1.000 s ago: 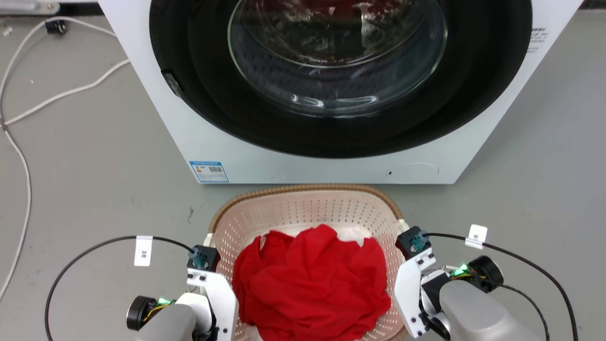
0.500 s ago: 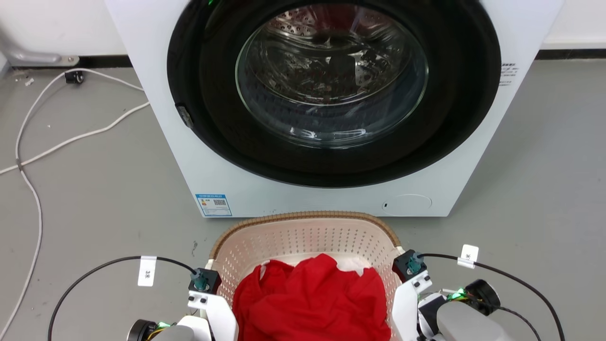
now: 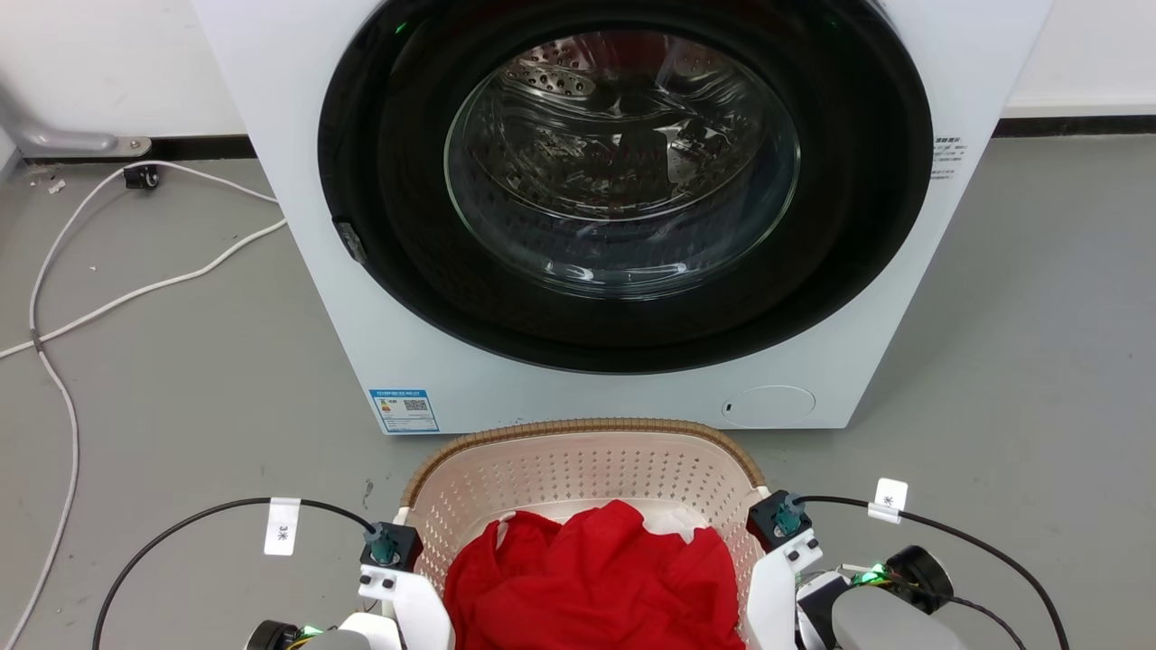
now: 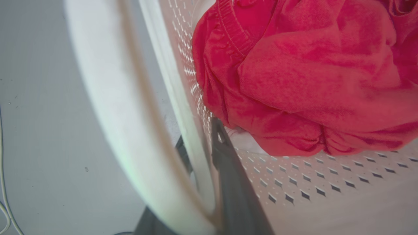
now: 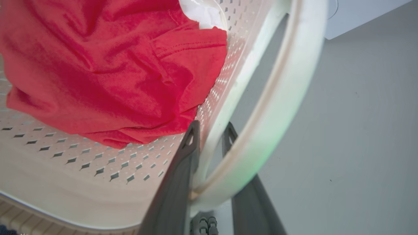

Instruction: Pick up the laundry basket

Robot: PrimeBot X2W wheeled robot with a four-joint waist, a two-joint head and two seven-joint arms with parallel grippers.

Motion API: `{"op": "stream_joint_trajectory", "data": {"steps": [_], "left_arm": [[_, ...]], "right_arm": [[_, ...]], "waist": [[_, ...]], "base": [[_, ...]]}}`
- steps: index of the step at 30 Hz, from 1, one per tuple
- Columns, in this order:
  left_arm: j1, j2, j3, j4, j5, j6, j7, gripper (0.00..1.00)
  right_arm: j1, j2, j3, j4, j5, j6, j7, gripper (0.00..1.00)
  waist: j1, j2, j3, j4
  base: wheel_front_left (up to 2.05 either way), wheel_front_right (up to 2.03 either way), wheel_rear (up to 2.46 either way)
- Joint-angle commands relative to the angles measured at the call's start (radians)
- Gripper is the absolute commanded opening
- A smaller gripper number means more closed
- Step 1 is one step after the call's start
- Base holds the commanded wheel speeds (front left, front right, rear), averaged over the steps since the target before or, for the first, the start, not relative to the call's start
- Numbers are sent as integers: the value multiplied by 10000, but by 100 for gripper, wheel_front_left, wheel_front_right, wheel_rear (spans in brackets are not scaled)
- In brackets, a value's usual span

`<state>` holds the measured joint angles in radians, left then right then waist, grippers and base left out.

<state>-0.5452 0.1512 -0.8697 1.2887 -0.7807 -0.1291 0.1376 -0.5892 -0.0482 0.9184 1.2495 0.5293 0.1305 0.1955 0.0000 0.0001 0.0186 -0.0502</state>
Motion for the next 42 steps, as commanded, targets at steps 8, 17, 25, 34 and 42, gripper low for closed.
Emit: {"op": "stream_joint_trajectory", "data": {"steps": [8,17,25,34,42], "left_arm": [[-23,55,-139,-22,-122,-12,-147,0],[-115,88,-285,-20,-285,-12,-170,0],[-138,102,-388,-20,-394,-12,-228,0],[-162,119,-480,-19,-489,-12,-224,0],[-238,144,-571,-17,-563,-12,-235,0]], "right_arm": [[63,-36,344,84,210,4,1,0],[20,-34,625,143,527,4,-44,0],[-52,-34,817,183,706,5,-90,0],[-125,-34,985,229,856,5,-108,0],[-173,-34,1122,252,983,5,-119,0]], "waist": [[0,-1,13,-31],[0,-1,21,-50],[0,-1,60,-50],[0,-1,86,-54],[0,-1,117,-48]], "base": [[0,0,0],[0,0,0],[0,0,0],[0,0,0],[0,0,0]]}}
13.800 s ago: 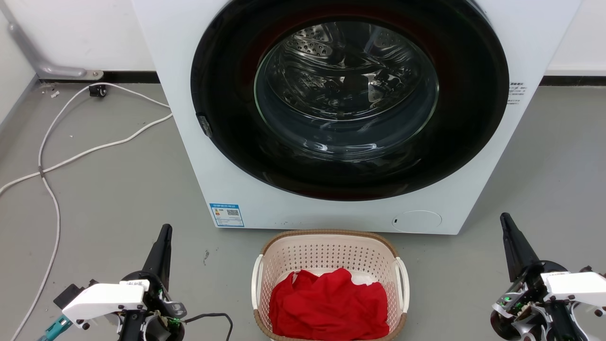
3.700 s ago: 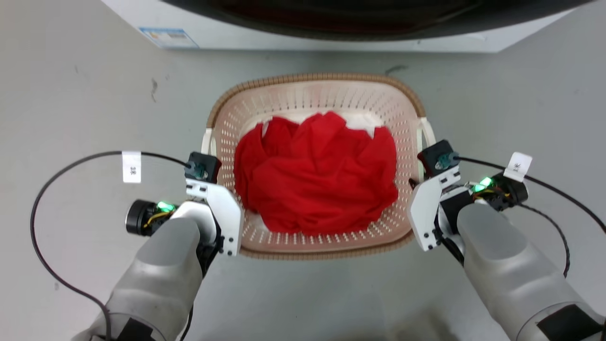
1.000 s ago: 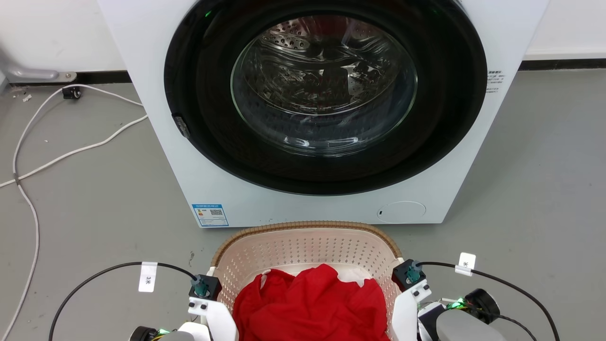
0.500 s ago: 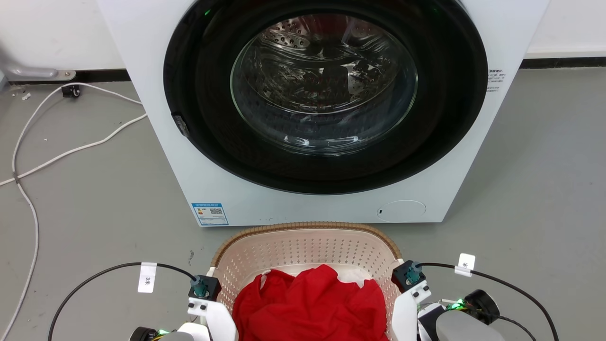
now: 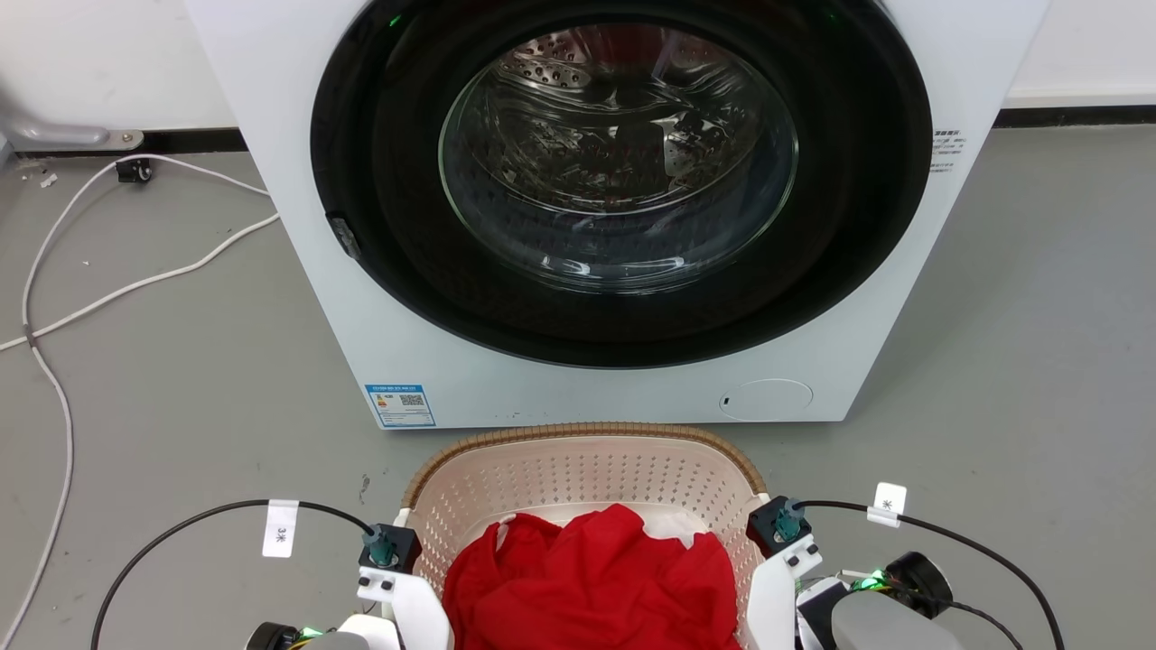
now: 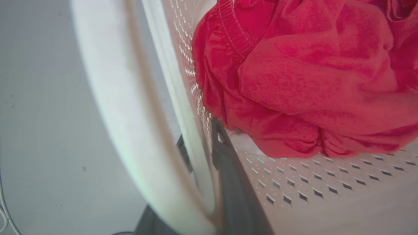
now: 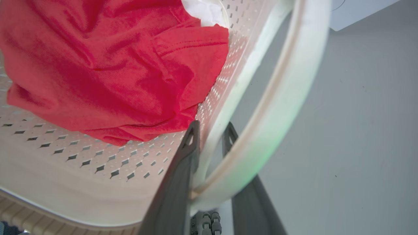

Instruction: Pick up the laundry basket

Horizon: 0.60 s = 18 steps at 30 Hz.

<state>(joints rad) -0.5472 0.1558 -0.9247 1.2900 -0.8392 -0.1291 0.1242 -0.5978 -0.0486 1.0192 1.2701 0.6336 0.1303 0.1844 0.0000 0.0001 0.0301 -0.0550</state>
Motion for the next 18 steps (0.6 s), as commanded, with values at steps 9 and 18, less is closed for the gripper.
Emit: {"op": "stream_joint_trajectory", "data": {"steps": [9,18], "left_arm": [[-208,119,-101,-30,-50,-12,-124,0],[-194,173,-167,-28,-127,-12,-152,0]], "right_arm": [[-88,-31,243,62,114,7,-55,0],[-135,-32,372,92,237,7,-63,0]], "waist": [[0,-1,8,4],[0,-1,42,-33]], "base": [[0,0,0],[0,0,0]]}}
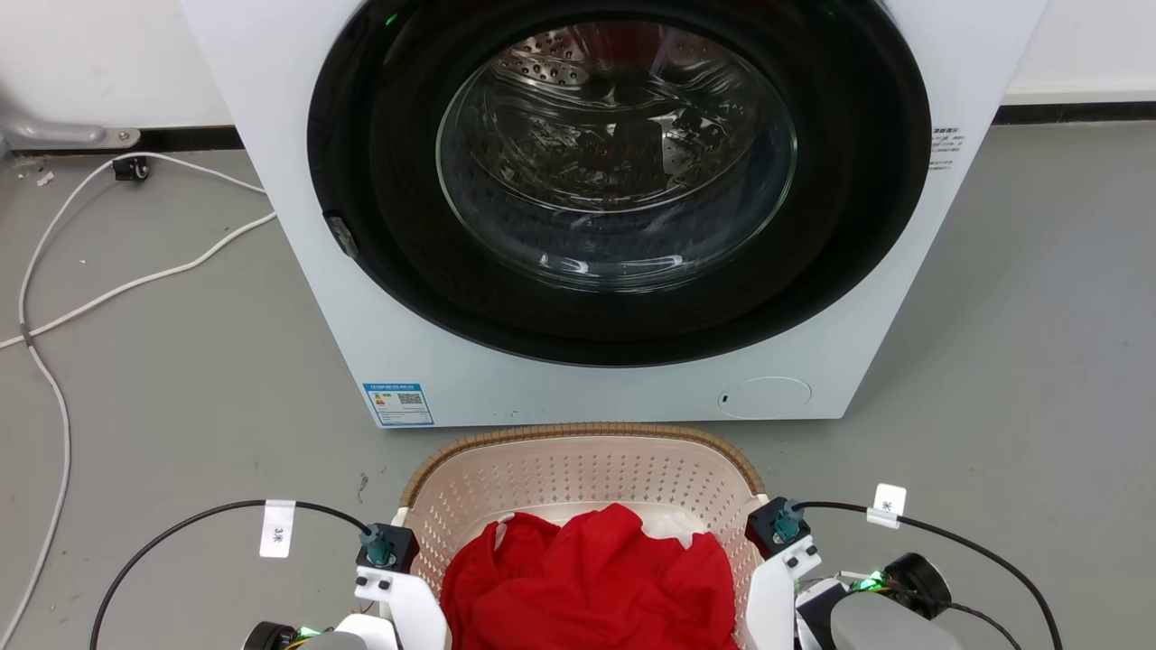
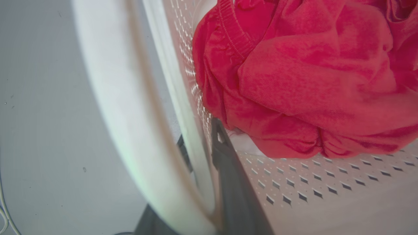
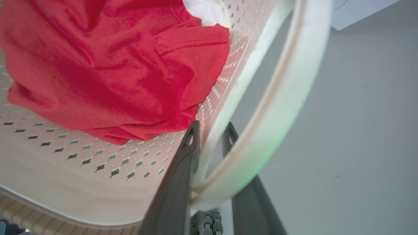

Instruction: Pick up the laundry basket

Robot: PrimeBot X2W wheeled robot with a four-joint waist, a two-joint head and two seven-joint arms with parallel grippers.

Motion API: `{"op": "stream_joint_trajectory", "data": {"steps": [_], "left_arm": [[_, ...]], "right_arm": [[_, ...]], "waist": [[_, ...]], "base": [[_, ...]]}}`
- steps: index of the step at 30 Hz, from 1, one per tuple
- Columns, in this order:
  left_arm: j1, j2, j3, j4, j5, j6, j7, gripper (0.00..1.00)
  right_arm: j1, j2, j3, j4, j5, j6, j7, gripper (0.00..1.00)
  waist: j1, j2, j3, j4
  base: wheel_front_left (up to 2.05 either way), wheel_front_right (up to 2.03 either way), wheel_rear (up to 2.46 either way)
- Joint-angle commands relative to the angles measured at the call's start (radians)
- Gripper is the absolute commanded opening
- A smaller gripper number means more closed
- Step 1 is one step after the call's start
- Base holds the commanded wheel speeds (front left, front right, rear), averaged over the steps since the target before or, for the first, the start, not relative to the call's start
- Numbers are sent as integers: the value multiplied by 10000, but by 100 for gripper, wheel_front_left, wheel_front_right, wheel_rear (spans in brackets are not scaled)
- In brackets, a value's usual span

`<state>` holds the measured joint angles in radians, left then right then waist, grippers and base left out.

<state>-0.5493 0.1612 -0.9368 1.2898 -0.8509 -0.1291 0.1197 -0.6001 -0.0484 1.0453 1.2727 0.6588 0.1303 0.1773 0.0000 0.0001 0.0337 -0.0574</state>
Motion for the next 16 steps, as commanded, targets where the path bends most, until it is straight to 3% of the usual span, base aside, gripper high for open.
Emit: {"op": "stream_joint_trajectory", "data": {"steps": [1,16], "left_arm": [[-170,118,-54,-26,-19,-12,-110,0],[-223,71,-172,-26,-110,-12,-119,0]], "right_arm": [[-114,-34,123,68,4,7,9,0],[-110,-34,267,97,158,7,-27,0]], "waist": [[0,-1,11,-13],[0,-1,28,-2]], "base": [[0,0,0],[0,0,0]]}}
